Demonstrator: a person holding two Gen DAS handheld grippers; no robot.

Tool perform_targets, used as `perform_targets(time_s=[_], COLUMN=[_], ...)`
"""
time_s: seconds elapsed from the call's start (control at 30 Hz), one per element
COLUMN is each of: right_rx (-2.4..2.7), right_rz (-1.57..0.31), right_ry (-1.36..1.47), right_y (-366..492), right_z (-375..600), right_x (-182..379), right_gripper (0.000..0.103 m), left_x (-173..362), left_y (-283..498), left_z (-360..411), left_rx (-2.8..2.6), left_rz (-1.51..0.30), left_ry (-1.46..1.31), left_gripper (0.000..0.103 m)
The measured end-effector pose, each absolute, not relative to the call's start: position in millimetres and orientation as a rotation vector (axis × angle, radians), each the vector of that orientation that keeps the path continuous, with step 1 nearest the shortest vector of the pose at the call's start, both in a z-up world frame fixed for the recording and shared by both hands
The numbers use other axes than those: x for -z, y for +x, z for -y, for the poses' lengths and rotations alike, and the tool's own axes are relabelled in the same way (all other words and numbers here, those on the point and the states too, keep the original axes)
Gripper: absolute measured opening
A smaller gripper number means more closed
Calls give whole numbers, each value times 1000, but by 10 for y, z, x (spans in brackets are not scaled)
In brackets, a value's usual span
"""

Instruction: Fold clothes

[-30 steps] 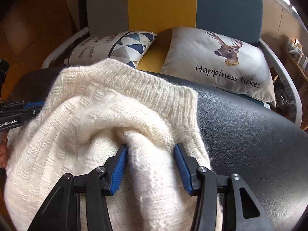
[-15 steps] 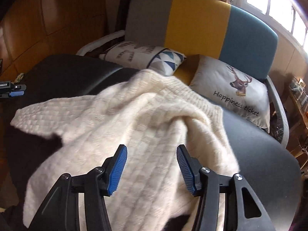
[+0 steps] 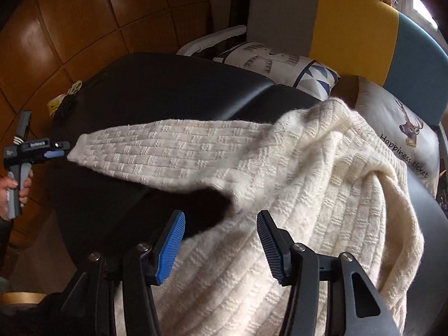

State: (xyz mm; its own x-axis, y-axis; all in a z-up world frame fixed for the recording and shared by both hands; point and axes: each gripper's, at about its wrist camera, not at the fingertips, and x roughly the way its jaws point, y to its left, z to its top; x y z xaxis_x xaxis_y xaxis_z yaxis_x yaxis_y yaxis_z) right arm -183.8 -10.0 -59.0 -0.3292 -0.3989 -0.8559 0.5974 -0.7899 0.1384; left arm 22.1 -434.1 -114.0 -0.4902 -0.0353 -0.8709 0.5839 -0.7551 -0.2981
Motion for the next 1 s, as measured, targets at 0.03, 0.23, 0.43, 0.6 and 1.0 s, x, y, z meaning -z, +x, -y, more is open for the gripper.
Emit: perform_targets(time_s=[0.03, 0.23, 0.43, 0.6, 1.0], right_rx=[2135, 2102, 2132, 2033, 1989], right_rz=[-231, -93, -42, 267, 477], right_ry=[1303, 1378, 1684, 1620, 1402], right_y=[-1898, -2390, -2865, -2959, -2353], right_z=[120, 276, 329, 329, -206], right_x=[568, 628, 1218, 1275, 822], right_gripper=[55, 56, 60, 77, 84], left_x=[1163, 1243, 1169, 1151, 411], left_y=[147, -51, -157, -445, -410], left_z=[4288, 3813, 4079, 4429, 4198], left_rx=[2282, 2311, 2281, 2230, 2564], left_rz=[-739, -245, -346, -325, -887], left_ry=[1332, 1284, 1267, 1266, 1099], left_gripper=[63, 60, 14, 13, 29])
